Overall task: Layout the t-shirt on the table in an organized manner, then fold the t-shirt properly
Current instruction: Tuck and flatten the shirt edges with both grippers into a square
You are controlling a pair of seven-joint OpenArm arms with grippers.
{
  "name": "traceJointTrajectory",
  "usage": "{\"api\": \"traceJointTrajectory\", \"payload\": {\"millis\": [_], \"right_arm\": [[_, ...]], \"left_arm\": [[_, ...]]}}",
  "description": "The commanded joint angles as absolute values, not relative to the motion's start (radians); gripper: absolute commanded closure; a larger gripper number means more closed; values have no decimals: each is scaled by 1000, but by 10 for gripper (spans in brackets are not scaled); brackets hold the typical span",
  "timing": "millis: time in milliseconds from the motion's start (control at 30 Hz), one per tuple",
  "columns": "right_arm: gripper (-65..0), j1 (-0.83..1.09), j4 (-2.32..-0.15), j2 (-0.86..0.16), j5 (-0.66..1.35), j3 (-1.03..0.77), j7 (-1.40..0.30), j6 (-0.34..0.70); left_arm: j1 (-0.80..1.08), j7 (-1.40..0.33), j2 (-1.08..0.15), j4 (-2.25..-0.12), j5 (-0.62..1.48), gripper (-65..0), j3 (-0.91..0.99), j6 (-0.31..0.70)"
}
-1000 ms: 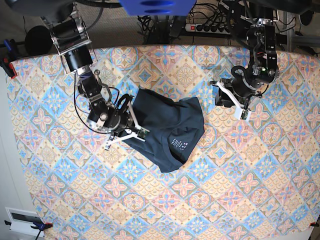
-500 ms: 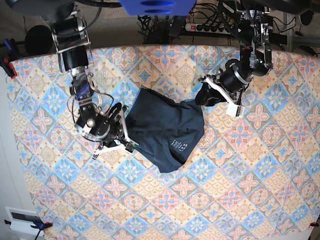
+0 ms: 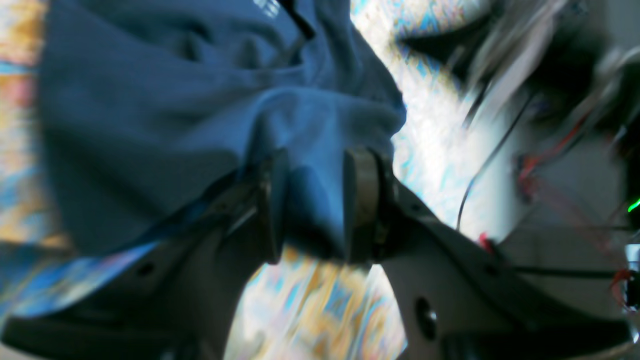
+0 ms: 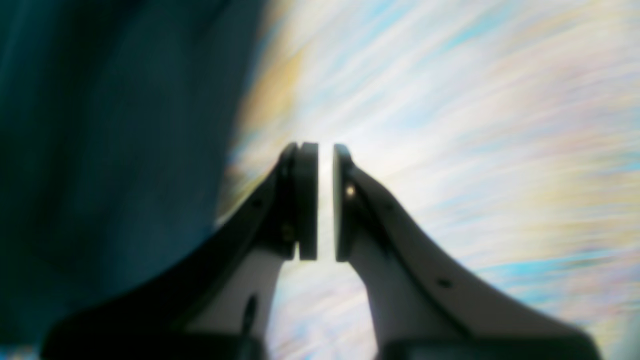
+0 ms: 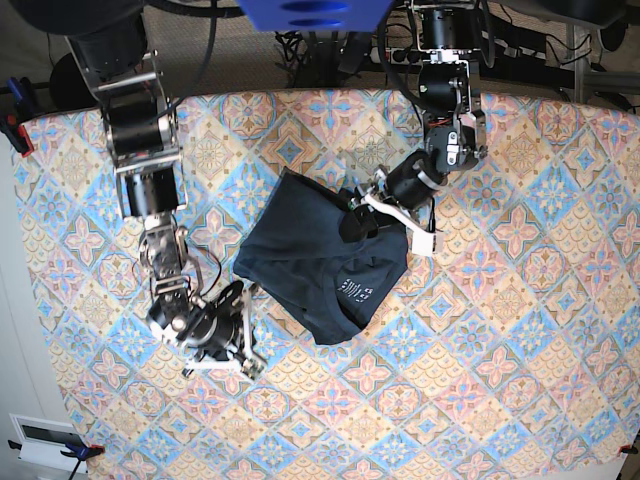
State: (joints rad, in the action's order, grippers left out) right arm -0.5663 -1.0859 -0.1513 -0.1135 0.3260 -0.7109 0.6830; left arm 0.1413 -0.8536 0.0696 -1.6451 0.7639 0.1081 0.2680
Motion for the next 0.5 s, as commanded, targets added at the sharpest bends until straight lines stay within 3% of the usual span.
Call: {"api": "traceJointTrajectory", "payload": {"millis": [0, 233, 467], "right_arm": [[-46, -564, -1067, -153, -105, 323, -705, 698], [-46, -567, -937, -101, -107, 326, -671, 698], [-46, -559, -928, -93, -107, 329, -679, 698]], "left_arm": [[120, -816, 77, -1643, 788, -172, 110, 280], [35, -779, 93, -1486, 751, -172, 42, 278], [12, -783, 88, -1423, 526, -170, -50, 231]]}}
